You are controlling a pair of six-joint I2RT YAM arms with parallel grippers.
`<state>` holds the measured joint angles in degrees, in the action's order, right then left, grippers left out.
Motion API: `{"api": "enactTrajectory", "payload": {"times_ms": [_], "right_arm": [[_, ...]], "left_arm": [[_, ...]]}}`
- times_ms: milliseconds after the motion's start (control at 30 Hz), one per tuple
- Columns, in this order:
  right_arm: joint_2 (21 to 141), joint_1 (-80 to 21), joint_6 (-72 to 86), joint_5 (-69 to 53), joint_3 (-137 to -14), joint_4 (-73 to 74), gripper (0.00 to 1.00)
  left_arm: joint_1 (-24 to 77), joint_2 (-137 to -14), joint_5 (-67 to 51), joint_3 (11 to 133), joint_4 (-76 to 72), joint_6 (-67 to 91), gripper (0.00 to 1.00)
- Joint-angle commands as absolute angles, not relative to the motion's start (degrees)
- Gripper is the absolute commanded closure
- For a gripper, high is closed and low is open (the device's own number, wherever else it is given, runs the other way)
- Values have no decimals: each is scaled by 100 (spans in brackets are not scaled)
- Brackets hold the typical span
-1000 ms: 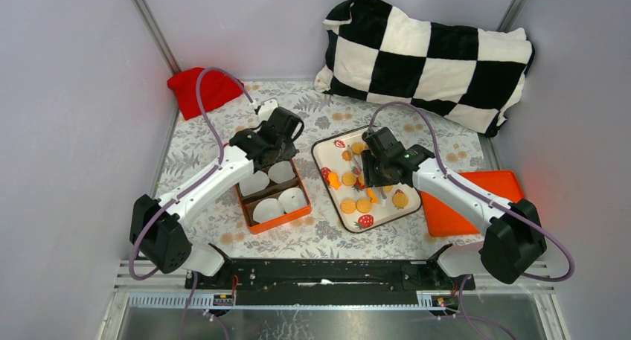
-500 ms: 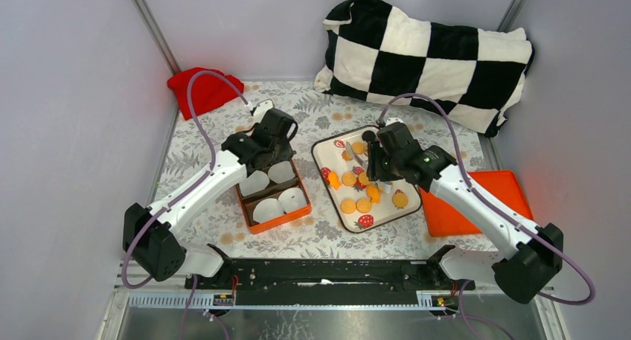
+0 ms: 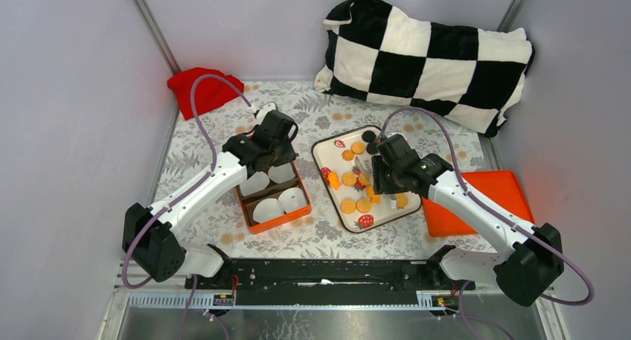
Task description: Pack the cookies
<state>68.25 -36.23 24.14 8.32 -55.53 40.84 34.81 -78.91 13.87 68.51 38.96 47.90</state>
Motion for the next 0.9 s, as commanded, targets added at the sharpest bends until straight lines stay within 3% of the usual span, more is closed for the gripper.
{"api": "enactTrajectory", "payload": {"times_ms": [0,867], "right_arm": [[6974,-3665,2407,1091,-5627,3824,49],[8339,-3665,2309,1275,-6426,3287,48]], "left_arm": [[3444,-7898,1291,6820,3633,4790,84],[3437,-7903,1312,6624,3595,4779,83]]}}
